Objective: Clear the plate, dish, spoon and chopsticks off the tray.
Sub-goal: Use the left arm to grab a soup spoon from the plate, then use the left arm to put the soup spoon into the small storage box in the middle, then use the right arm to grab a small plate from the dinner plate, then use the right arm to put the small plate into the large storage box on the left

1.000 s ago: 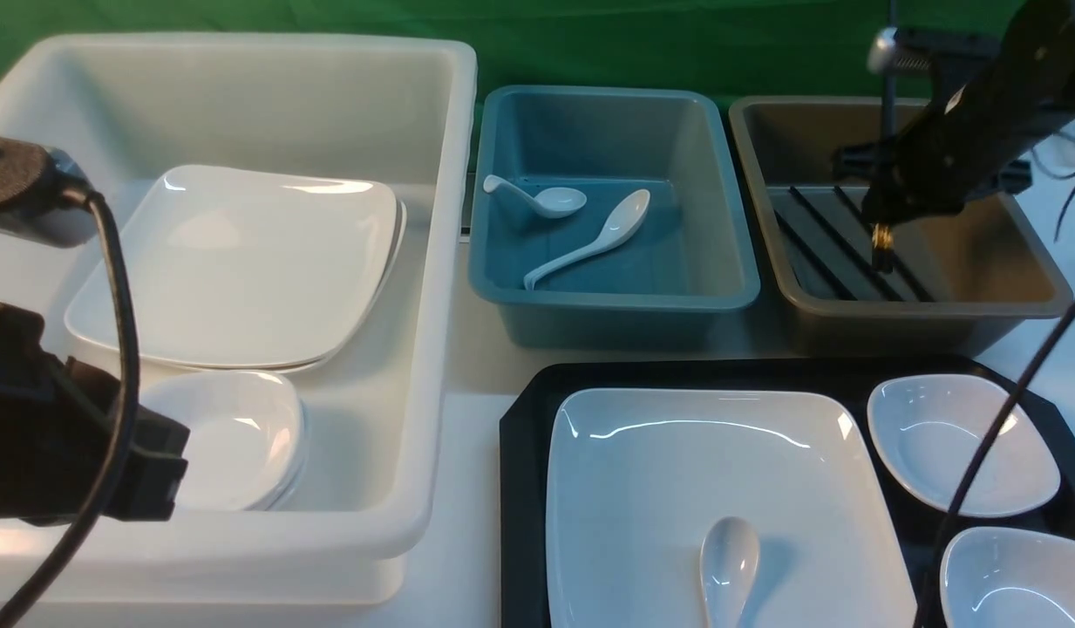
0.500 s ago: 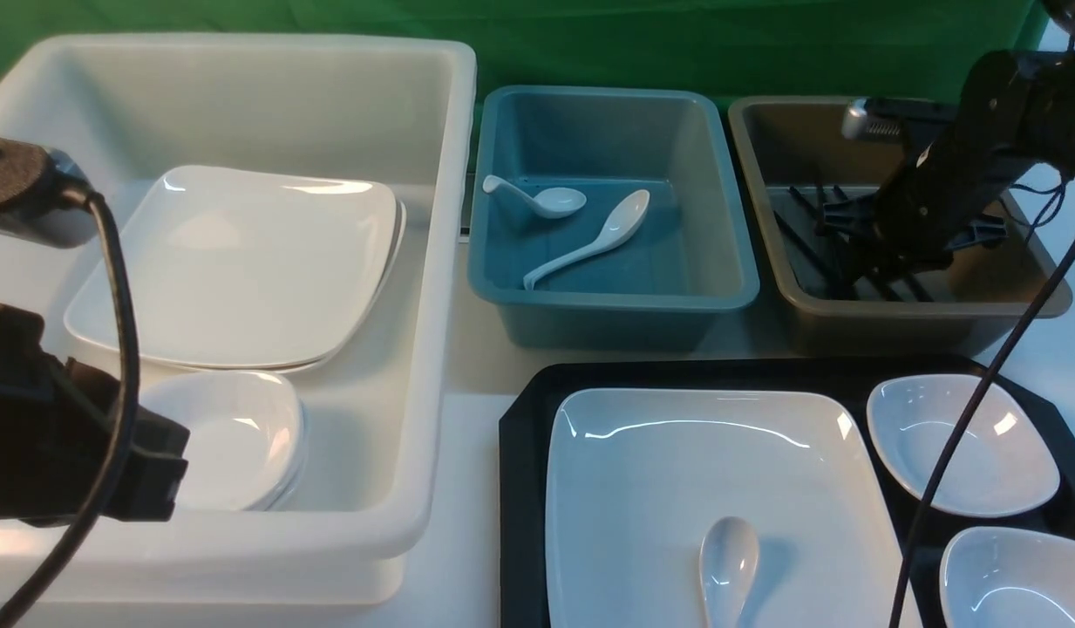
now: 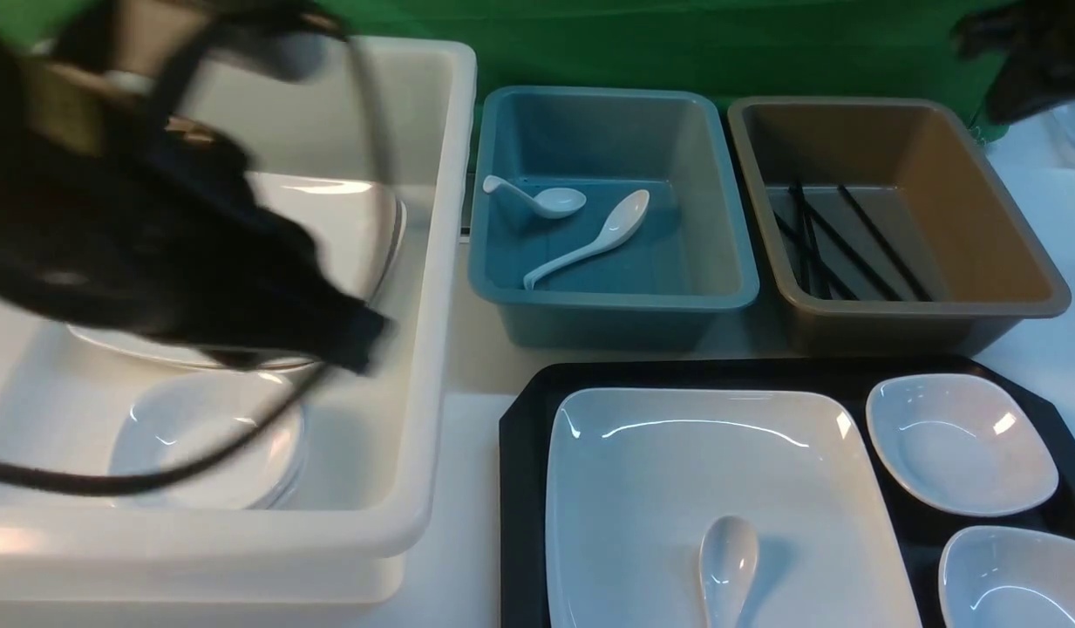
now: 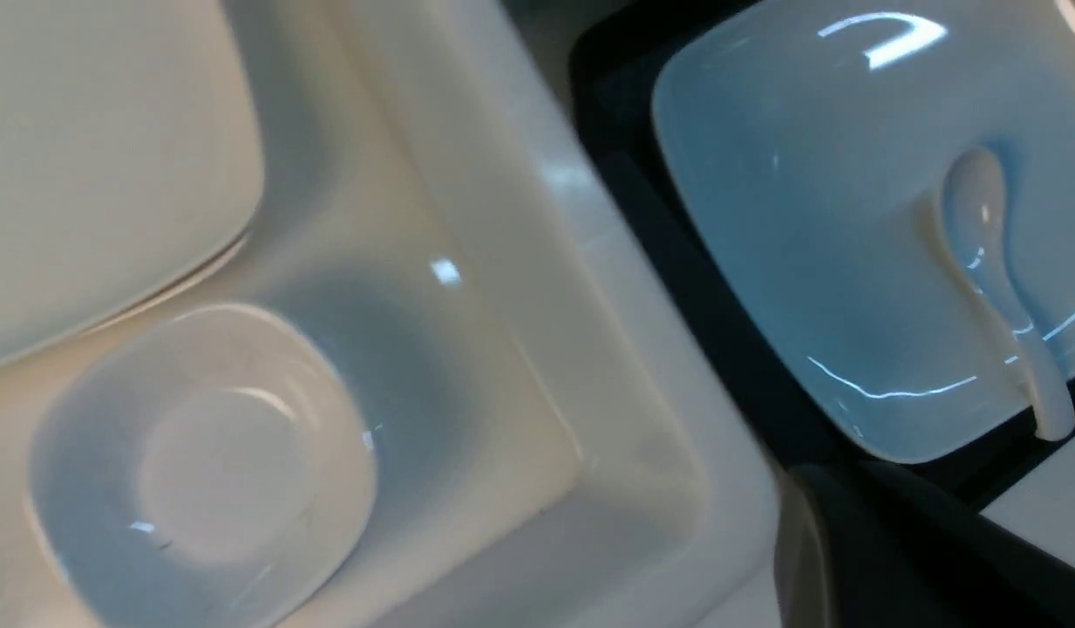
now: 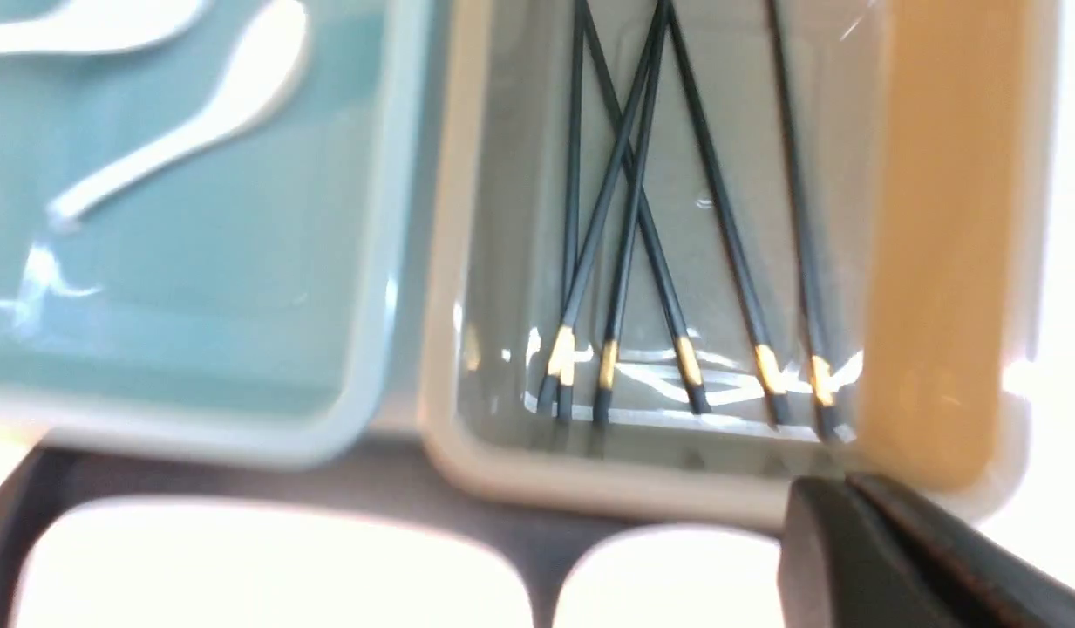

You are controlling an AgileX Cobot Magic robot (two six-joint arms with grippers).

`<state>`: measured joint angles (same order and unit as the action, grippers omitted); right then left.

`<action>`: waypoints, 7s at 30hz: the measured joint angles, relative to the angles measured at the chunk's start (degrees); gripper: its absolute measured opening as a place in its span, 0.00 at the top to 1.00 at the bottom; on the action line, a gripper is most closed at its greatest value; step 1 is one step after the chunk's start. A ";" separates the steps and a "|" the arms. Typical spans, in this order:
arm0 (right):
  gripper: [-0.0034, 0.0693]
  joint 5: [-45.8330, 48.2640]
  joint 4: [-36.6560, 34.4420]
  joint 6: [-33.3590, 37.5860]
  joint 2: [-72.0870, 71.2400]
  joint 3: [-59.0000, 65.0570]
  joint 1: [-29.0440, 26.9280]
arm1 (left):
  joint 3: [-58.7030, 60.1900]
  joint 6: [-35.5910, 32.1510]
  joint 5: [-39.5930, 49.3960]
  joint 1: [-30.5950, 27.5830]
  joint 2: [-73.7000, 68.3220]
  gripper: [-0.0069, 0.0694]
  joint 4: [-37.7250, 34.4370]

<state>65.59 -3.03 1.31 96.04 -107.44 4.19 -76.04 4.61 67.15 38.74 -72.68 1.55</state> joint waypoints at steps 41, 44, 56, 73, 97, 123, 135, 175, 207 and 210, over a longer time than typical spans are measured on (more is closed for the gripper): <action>0.85 -9.05 -0.05 1.22 -47.55 47.17 0.00 | -16.32 10.18 -6.81 19.04 -49.49 0.28 -8.07; 0.85 -9.17 -0.05 1.22 -47.55 47.17 0.00 | -16.57 10.43 -6.45 19.04 -49.92 0.35 -8.21; 0.83 -9.52 -0.05 1.70 -47.55 47.17 0.00 | -19.29 10.80 -0.68 18.84 -49.23 0.78 -4.00; 0.81 -9.52 -0.10 1.25 -47.55 47.17 0.00 | -60.86 -2.06 0.30 -1.81 -51.07 0.78 0.22; 0.79 -9.52 -0.20 1.25 -47.55 47.17 0.00 | -66.09 -2.11 -9.04 -12.57 -69.73 0.36 -4.15; 0.52 -17.35 -4.05 11.63 -31.51 73.05 9.07 | -16.13 -5.89 -5.62 -12.38 -8.51 0.91 -2.61; 0.24 -27.02 4.43 5.28 -17.83 74.84 11.43 | 19.18 1.19 -17.58 -12.38 17.85 0.91 -2.66; 0.86 -14.54 0.89 4.03 -34.41 53.96 11.71 | 20.77 6.47 -18.24 -14.48 19.23 0.89 5.90; 0.86 -18.44 -14.84 19.02 32.20 -23.65 49.67 | 20.81 -6.33 -12.20 -53.65 28.98 0.89 -9.00; 0.86 -18.93 -13.94 19.06 36.04 -24.14 50.19 | 20.81 -6.92 -12.15 -53.65 29.03 0.89 -9.49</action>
<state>46.65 -16.98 20.37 132.08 -131.58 54.38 -55.23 -2.31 54.99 -14.91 -43.66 -7.94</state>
